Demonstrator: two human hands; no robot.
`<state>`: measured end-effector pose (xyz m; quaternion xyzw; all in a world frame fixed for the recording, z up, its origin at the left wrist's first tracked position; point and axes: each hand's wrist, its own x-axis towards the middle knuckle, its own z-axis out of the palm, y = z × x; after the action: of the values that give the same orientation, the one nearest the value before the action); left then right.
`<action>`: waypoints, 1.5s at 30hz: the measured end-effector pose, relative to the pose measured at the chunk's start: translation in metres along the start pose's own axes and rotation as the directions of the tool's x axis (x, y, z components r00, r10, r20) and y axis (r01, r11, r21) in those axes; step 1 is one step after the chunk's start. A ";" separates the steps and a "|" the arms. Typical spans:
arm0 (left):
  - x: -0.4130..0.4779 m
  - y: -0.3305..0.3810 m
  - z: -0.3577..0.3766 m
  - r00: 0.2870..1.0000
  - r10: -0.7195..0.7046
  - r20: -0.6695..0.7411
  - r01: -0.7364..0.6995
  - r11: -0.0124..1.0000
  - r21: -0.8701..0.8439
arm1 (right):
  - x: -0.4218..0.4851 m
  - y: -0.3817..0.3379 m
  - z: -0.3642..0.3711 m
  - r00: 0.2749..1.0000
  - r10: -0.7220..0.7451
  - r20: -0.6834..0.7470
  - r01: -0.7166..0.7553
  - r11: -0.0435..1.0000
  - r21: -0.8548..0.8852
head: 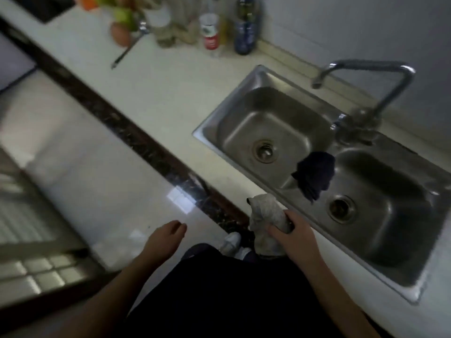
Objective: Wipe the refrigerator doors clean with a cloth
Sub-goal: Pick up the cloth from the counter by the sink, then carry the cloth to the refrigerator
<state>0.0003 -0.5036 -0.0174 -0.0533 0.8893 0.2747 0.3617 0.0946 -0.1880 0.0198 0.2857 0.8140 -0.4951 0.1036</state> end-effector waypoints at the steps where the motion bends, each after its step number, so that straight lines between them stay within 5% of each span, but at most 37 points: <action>1: -0.010 -0.020 0.003 0.997 -0.075 -0.025 0.074 0.995 -0.068 | 0.007 -0.006 0.006 0.997 -0.031 0.063 0.032 0.999 -0.008; 9: -0.108 -0.170 0.055 0.828 -0.559 -0.041 0.458 0.718 -0.525 | 0.028 -0.066 0.092 0.873 -0.151 0.464 0.235 0.964 -0.127; 15: -0.153 -0.237 0.070 0.692 -0.722 0.027 0.473 0.424 -0.772 | 0.029 -0.116 0.173 0.768 -0.174 0.617 0.368 0.908 -0.202; 20: -0.150 -0.282 0.055 0.654 -0.745 0.132 0.473 0.267 -0.840 | 0.033 -0.158 0.235 0.761 -0.168 0.627 0.375 0.902 -0.214; 24: -0.127 -0.305 0.018 0.676 -0.721 0.151 0.484 0.281 -0.829 | 0.036 -0.188 0.274 0.781 -0.156 0.605 0.341 0.918 -0.203; 34: -0.027 -0.330 -0.139 0.754 -0.655 -0.052 0.337 0.453 -0.825 | 0.102 -0.267 0.363 0.807 -0.070 0.586 0.277 0.921 -0.272; 39: 0.012 -0.347 -0.194 0.709 -0.705 -0.010 0.391 0.405 -0.826 | 0.160 -0.332 0.429 0.782 -0.070 0.620 0.290 0.920 -0.262; 45: 0.047 -0.365 -0.251 0.589 -0.808 0.029 0.438 0.289 -0.851 | 0.225 -0.435 0.516 0.655 -0.104 0.748 0.404 0.885 -0.231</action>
<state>-0.0810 -0.9388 -0.0657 -0.6158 0.6225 0.4479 0.1805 -0.3947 -0.7034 -0.0089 -0.0752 0.8194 -0.4097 0.3938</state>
